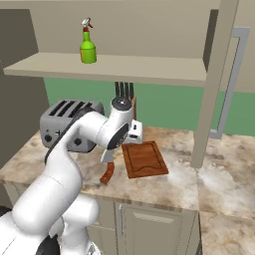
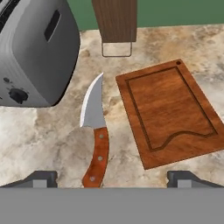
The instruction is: Move the cutting board and knife to the sink. Then move spray from the cabinet to the counter.
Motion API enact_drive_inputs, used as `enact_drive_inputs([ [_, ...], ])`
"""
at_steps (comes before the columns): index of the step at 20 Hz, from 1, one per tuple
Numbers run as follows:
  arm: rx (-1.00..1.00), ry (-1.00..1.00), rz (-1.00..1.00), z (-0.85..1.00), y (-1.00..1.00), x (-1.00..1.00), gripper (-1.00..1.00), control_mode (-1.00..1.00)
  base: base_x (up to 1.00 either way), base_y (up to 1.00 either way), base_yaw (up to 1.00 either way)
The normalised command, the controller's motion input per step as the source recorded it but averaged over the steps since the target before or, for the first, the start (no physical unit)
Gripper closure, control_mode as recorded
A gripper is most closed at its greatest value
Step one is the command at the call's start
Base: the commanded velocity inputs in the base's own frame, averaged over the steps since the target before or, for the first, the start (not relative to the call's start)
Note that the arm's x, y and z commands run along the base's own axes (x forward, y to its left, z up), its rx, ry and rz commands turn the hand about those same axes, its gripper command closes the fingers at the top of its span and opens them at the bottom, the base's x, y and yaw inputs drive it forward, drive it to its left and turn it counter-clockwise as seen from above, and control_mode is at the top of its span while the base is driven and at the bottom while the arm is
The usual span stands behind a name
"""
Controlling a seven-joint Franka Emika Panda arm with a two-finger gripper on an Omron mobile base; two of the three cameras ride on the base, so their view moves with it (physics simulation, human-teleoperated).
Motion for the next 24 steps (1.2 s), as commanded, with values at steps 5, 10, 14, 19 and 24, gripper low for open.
enact_drive_inputs([
  [5, 0.0, 0.0, 0.0, -0.22, 0.0, 0.54, -1.0, -1.0, 0.0, 0.0, 0.0],
  [10, -0.01, 0.0, 0.0, -0.22, 0.0, 0.51, -1.0, -1.0, 0.0, 0.0, 0.0],
  [14, 0.0, 0.0, 0.0, -0.2, -0.04, 0.43, -1.0, -1.0, 0.0, 0.0, 0.0],
  [19, 0.0, 0.0, 0.0, -0.16, -0.08, 0.3, -1.0, -1.0, 0.0, 0.0, 0.0],
  [24, 0.0, 0.0, 0.0, -0.12, -0.15, 0.25, -1.0, -1.0, 0.0, 0.0, 0.0],
])
